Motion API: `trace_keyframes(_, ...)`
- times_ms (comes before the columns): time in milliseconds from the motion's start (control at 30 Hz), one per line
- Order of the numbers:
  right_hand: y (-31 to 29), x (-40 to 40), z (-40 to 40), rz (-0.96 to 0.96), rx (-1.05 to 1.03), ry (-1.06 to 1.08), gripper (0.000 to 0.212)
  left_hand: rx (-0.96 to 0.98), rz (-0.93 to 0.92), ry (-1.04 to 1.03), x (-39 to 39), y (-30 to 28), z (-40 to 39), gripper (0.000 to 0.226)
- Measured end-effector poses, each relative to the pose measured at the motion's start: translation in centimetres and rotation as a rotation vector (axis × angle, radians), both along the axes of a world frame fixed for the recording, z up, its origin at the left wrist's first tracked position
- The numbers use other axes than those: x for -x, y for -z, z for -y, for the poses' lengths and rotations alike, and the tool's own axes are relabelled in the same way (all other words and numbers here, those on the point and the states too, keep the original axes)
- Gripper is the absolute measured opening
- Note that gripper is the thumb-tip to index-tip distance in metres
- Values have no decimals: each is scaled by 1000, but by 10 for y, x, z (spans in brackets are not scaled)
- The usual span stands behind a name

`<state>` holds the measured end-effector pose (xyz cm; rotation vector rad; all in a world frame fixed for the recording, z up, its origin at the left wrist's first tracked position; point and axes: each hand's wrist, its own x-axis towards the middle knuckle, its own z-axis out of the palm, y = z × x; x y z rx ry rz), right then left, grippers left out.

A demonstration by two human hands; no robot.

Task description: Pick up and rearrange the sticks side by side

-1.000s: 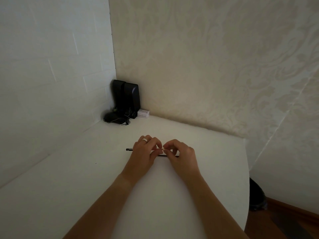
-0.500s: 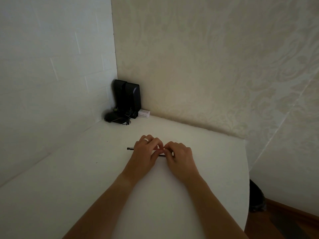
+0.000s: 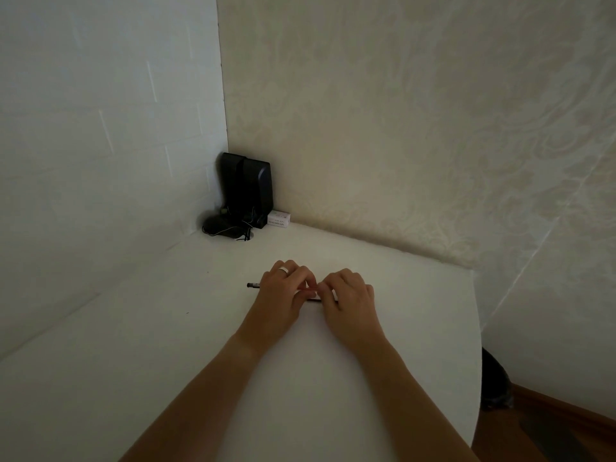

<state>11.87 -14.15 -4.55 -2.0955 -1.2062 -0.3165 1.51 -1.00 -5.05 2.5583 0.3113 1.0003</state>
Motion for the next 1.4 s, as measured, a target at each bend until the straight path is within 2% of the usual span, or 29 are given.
trace_keyframes(133, 0, 0, 1, 5, 11, -29, 8, -8, 1, -3, 0, 1, -2, 8)
trace_keyframes(267, 2, 0, 0, 19, 24, -4, 32, -8, -4, 4, 0, 1, -2, 8)
trace_keyframes(300, 1, 0, -1, 8, 15, 3, 32, -8, -3, 3, 0, 1, -2, 8)
trace_keyframes(433, -1, 0, 1, -4, 6, -27, 10, -13, 2, -5, 0, 0, -1, 7)
trace_keyframes(500, 1, 1, 1, 23, 11, -39, 13, -14, 1, -1, -1, 0, -1, 5)
trace_keyframes(633, 2, -1, 0, 6, 11, -5, 31, -13, -1, -3, -1, 1, -1, 6)
trace_keyframes(767, 0, -1, 1, 13, 5, -37, 12, -21, -3, -4, -1, 0, -2, 3)
trace_keyframes(933, 1, 0, 0, -3, 1, -6, 33, -9, -2, 3, 0, 0, -1, 5)
trace_keyframes(1100, -1, 1, 2, -1, -1, -63, 9, -18, -1, 7, 0, -1, 0, 3)
trace_keyframes(1233, 1, 1, 0, -22, -5, -15, 34, -10, -2, 4, 0, 0, 0, 7)
trace_keyframes(1400, 0, 0, 2, 0, 12, -56, 7, -20, 4, 4, 0, 0, 0, 9)
